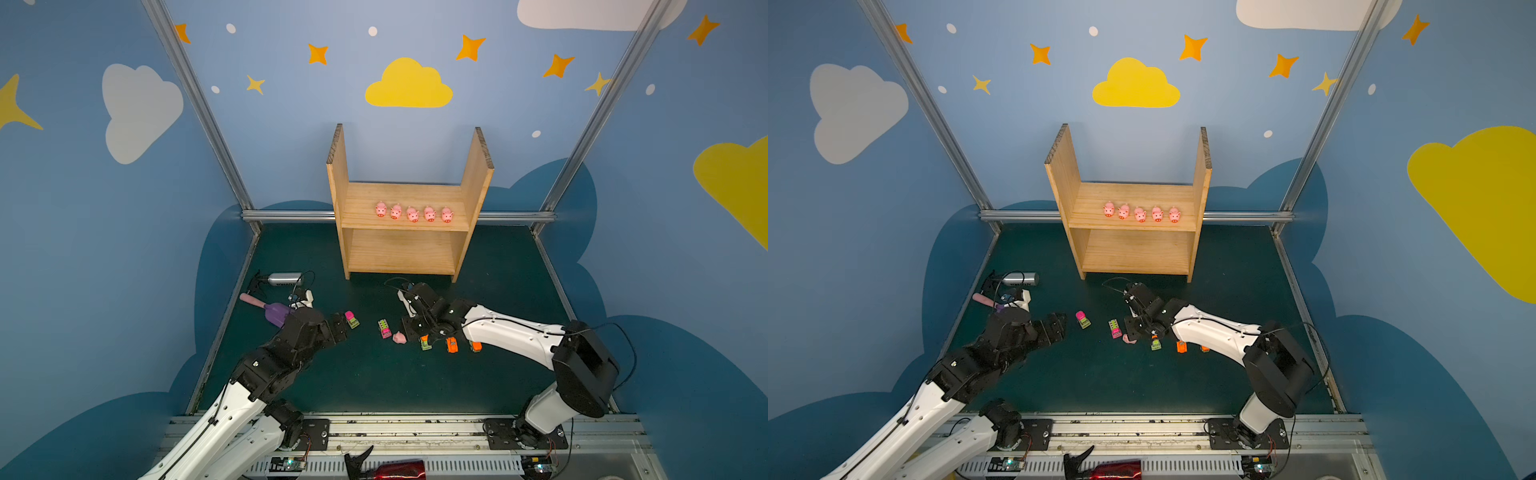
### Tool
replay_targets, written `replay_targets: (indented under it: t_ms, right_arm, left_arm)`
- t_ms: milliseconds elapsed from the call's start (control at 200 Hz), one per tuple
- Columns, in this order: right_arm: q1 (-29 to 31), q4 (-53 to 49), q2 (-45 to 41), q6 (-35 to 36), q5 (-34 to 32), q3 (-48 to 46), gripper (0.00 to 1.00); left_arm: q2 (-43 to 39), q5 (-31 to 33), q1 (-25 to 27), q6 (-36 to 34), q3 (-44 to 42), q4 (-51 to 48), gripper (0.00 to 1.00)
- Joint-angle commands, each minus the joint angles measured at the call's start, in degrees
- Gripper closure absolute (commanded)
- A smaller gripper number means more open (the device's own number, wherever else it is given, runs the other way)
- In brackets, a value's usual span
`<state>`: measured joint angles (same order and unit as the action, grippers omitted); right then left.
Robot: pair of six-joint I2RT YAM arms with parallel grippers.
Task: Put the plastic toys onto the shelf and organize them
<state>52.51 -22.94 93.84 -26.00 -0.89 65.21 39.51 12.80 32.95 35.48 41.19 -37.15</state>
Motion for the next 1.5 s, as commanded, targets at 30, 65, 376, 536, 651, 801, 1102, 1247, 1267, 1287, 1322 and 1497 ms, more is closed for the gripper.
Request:
replay_targets:
  t_ms: [30, 65, 376, 536, 651, 801, 1102, 1247, 1267, 1287, 1322, 1497]
  right_arm:
    - [-1.2, -6.7, 5.9, 2.9, -0.3, 6.3, 0.74]
    - [-1.4, -7.5, 7.3, 3.3, -0.1, 7.6, 0.74]
    - [-3.3, -11.8, 15.5, 4.7, 2.2, 14.0, 0.74]
    - [-3.4, -13.0, 18.4, 5.3, 4.0, 15.6, 0.74]
    - [-3.4, -13.3, 20.1, 5.5, 4.7, 16.5, 0.75]
    - [-3.4, -13.6, 22.6, 6.3, 5.5, 17.9, 0.74]
    - [-3.5, -14.5, 24.1, 7.1, 7.6, 18.9, 0.74]
    - [-3.4, -14.8, 22.9, 7.7, 8.5, 18.1, 0.74]
    - [-3.4, -14.8, 22.7, 7.8, 8.6, 18.0, 0.74]
    - [-3.4, -14.9, 22.5, 7.8, 8.8, 17.8, 0.74]
    - [-3.3, -15.0, 22.2, 7.9, 9.0, 17.7, 0.74]
    - [-2.3, -14.9, 20.6, 7.8, 9.4, 16.0, 0.73]
  left_arm:
    - [-0.2, -0.6, -0.1, 0.7, -1.1, -1.2, 0.00]
    - [-0.5, -0.5, -0.1, 0.8, -1.3, -1.2, 0.00]
    - [-2.6, -0.2, -0.2, 0.5, -2.1, -1.0, 0.00]
    - [-2.5, -0.5, -0.2, 0.2, -2.2, -0.4, 0.00]
    - [-2.7, -0.6, -0.2, 0.0, -2.3, -0.1, 0.00]
    - [-2.7, -0.7, -0.2, -0.1, -2.4, 0.0, 0.00]
    - [-2.8, -0.8, -0.3, -0.1, -2.4, 0.1, 0.00]
    - [-3.0, -0.8, -0.3, -0.1, -2.3, 0.1, 0.00]
    - [-2.9, -0.8, -0.3, -0.1, -2.4, 0.1, 0.00]
    - [-2.9, -0.8, -0.2, -0.1, -2.4, 0.1, 0.00]
    - [-2.9, -0.8, -0.3, -0.1, -2.3, 0.1, 0.00]
    - [-3.1, -0.8, -0.3, 0.0, -2.3, -0.2, 0.00]
